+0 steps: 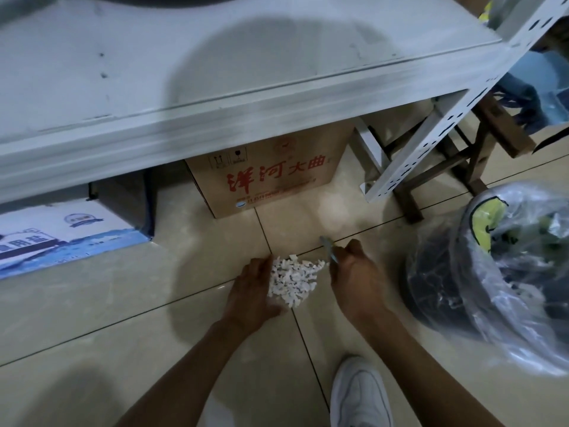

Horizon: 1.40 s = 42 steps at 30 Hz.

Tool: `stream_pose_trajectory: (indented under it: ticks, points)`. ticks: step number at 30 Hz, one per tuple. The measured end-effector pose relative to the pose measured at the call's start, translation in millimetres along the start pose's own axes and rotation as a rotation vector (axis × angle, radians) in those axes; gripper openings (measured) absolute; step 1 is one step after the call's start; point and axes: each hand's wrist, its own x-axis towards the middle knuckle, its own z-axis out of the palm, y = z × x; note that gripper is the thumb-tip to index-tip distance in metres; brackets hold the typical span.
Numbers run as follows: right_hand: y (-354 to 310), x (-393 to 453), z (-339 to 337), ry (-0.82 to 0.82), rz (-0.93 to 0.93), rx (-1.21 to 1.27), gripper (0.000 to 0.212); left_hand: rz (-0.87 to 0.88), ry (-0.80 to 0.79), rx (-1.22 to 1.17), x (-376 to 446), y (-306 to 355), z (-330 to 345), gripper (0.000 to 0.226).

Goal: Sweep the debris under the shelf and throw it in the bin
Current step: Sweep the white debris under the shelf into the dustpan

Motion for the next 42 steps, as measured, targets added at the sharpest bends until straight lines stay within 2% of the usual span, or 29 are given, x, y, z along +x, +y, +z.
stream_pose_trajectory:
  ticks: [4, 11, 15, 19, 26, 29, 31, 33, 36, 42]
  points:
    - [-37.3, -17.5, 20.0, -0.062, -0.07, 0.024, 0.028, -0.046, 0.01, -0.029, -2.5, 5.3, 1.6, 0.109]
    - [-77.8, -39.6, 38.3, -0.074, -0.222, 0.009, 0.03, -0.143, 0.117, -0.174, -27.3, -12.8, 8.2, 0.086]
    - [-68.0, -32.8, 25.0, -0.065, -0.263, 0.153, 0.017, -0.181, 0.109, -0.17, -39.7, -29.0, 6.3, 0.098]
    - [-56.4, -2.0, 14.5, 0.004, -0.27, 0.169, 0.029, -0.254, 0.087, -0.157, -50.6, -35.4, 5.2, 0.108]
    - [-66.8, -23.5, 32.3, -0.207, -0.489, 0.045, 0.026, -0.297, 0.071, -0.23, -58.0, -25.9, 14.0, 0.109]
    - [-59.4, -38.1, 28.5, -0.213, -0.549, 0.071, 0.023, -0.259, 0.065, -0.217, -58.0, -27.6, 11.7, 0.106]
    - [-51.8, -41.6, 19.3, -0.1, -0.491, 0.118, 0.025, -0.233, 0.058, -0.193, -58.0, -28.8, 8.8, 0.107]
    - [-42.0, -42.4, 12.1, -0.011, -0.342, 0.088, 0.016, -0.218, 0.049, -0.149, -57.6, -28.9, 5.0, 0.108]
    - [-35.7, -44.5, 16.0, 0.032, -0.174, 0.036, 0.005, -0.208, 0.022, -0.078, -55.9, -27.4, 0.7, 0.11]
    - [-71.4, -60.3, 35.1, -0.018, -0.218, 0.031, 0.014, -0.239, -0.025, -0.054, -51.3, -13.1, 0.6, 0.109]
